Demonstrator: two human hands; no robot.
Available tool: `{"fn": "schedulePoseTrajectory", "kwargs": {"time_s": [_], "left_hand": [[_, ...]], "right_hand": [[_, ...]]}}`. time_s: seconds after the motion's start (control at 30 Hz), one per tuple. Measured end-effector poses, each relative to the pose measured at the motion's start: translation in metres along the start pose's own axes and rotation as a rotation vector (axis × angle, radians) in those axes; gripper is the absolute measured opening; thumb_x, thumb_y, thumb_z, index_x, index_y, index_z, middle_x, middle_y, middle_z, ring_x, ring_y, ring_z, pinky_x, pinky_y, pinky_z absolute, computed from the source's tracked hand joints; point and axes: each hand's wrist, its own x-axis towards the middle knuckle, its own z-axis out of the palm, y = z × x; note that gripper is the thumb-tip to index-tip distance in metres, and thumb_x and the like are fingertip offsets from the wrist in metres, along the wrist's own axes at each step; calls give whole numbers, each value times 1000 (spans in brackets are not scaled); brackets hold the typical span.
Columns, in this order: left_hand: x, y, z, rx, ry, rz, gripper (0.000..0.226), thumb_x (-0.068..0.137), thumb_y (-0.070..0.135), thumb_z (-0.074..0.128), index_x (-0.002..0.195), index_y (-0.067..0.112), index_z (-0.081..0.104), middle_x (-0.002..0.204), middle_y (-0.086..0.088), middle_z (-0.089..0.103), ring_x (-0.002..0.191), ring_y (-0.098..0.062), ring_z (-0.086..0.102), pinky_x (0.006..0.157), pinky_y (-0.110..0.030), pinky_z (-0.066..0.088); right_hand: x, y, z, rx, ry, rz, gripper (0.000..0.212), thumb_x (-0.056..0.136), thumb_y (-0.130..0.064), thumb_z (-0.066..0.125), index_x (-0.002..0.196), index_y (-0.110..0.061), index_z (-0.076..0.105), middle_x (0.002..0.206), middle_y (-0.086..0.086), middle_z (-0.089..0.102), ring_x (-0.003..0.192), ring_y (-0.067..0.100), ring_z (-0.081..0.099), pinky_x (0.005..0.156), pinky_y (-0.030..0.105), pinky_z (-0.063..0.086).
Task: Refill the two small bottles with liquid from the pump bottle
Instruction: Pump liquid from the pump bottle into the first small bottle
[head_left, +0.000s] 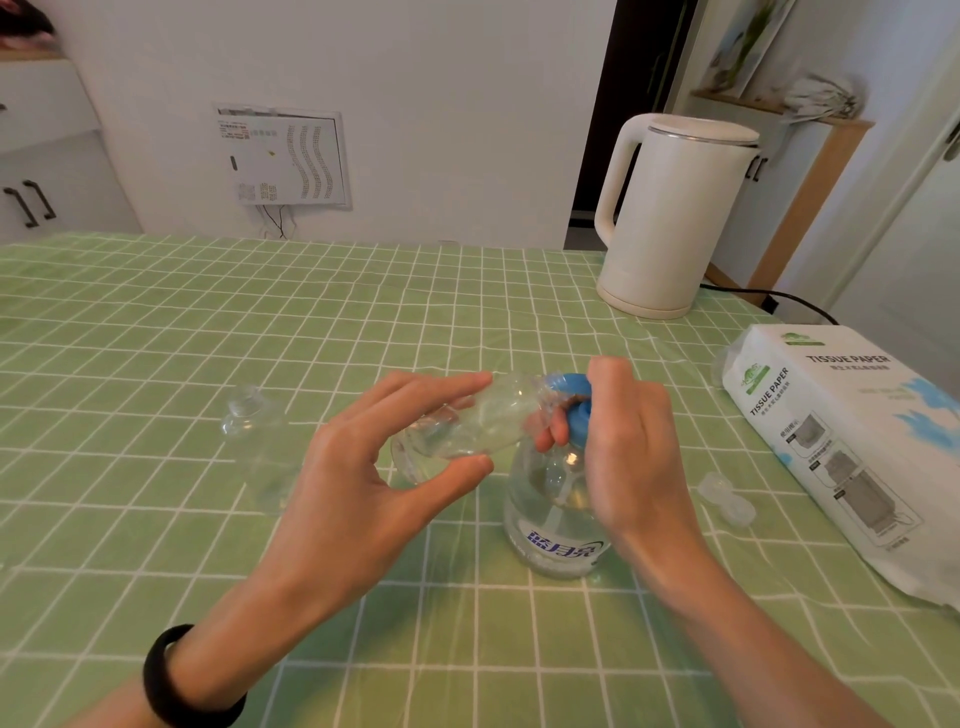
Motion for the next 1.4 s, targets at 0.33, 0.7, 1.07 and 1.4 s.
{"fn": "schedulePoseTrajectory", "kwargs": {"time_s": [0.33, 0.7, 1.07, 1.4], "left_hand": [[1, 4, -1, 4, 37, 7, 52, 85, 37, 79, 135, 40, 66, 123, 17, 69, 119, -12, 66, 99, -10, 46], [4, 9, -2, 20, 56, 13, 53, 84, 24, 83, 134, 35, 68, 122, 16, 66, 122, -8, 62, 101, -9, 43], [4, 9, 1, 46, 61, 21, 52, 85, 22, 86, 132, 37, 69, 122, 17, 64, 124, -7, 61, 102, -8, 41], [4, 6, 2, 10, 63, 20, 52, 83, 26, 83, 131, 36, 68, 120, 17, 67, 118, -12, 65, 98, -11, 45]], "right_hand": [[-2, -1, 2, -14, 12, 27, 65, 97, -51, 29, 50, -18, 57, 58, 0, 68, 68, 28, 68, 80, 63, 55], [-1, -2, 3, 16, 7, -11, 59, 93, -50, 31, 47, -22, 53, 53, 0, 63, 60, 23, 63, 75, 60, 56], [0, -1, 0, 22, 0, -26, 57, 95, -32, 33, 44, -27, 57, 56, 3, 66, 59, 17, 64, 69, 37, 51], [-2, -2, 2, 9, 14, 20, 64, 102, -44, 31, 47, -18, 52, 57, 2, 65, 63, 26, 63, 79, 61, 55]]}}
